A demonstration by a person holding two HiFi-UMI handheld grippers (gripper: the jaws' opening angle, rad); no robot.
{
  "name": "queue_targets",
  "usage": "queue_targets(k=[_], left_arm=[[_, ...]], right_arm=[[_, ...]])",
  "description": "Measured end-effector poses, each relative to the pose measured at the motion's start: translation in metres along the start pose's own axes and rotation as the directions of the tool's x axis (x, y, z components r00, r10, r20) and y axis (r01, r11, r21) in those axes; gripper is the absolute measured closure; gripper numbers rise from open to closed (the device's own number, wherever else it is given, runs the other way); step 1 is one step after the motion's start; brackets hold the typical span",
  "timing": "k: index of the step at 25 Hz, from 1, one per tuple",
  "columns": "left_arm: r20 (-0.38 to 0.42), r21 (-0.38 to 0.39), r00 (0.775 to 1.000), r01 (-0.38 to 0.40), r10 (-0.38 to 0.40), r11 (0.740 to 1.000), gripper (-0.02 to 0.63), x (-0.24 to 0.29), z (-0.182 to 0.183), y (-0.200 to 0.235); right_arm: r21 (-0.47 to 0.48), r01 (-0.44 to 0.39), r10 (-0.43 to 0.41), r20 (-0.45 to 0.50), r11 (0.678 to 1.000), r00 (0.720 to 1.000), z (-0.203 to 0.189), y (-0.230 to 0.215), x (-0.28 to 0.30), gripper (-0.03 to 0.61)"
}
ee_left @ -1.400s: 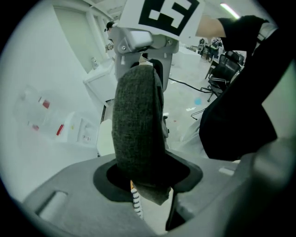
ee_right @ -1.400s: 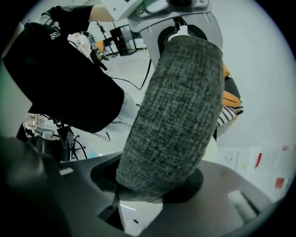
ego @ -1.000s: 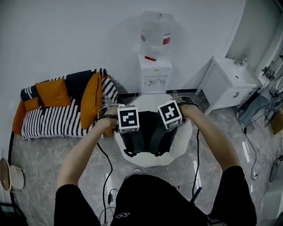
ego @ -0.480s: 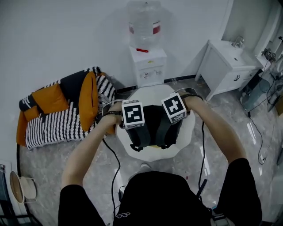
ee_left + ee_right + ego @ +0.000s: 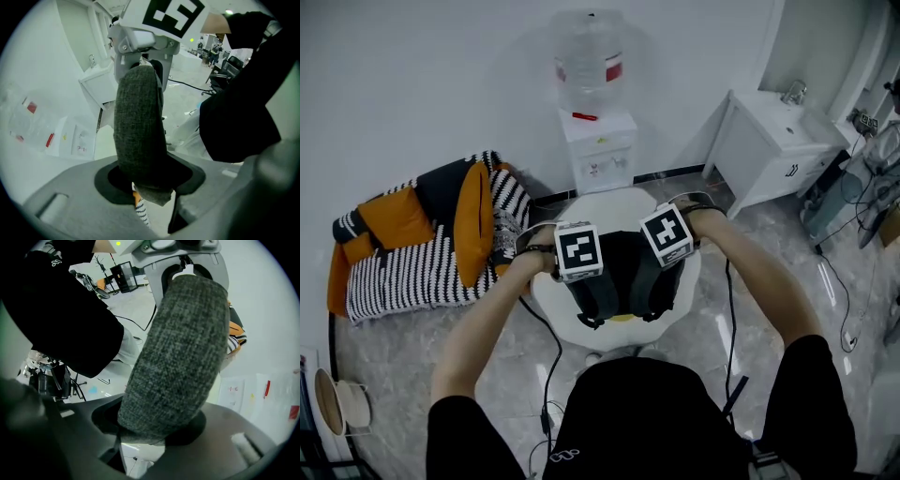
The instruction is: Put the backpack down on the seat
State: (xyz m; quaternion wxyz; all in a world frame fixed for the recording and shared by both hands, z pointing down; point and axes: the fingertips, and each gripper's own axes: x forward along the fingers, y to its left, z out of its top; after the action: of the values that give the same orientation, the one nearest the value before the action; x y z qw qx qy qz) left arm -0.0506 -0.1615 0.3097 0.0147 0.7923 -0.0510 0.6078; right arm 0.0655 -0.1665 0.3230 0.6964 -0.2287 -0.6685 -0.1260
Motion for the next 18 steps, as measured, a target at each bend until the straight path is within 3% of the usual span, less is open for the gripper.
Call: queue_targets(k=[8,18], left_arm=[[0.015,-0.021,0.996,0.085,-0.084,0.996,0.426,0.026,0.015,0.001],[0.018,-0.112,0.975,0.221,-0.221,0.969,0.428,0.095,-0.002,0.008]], right_arm=[[-0.018,-0.082,0.083,0.023,0.996,0.996,-0.019,0.003,0.021,0.359],[-0.05,-0.197,0.201,0.087,0.979,0.976,-0.026,-0.017,0.093,0.359]])
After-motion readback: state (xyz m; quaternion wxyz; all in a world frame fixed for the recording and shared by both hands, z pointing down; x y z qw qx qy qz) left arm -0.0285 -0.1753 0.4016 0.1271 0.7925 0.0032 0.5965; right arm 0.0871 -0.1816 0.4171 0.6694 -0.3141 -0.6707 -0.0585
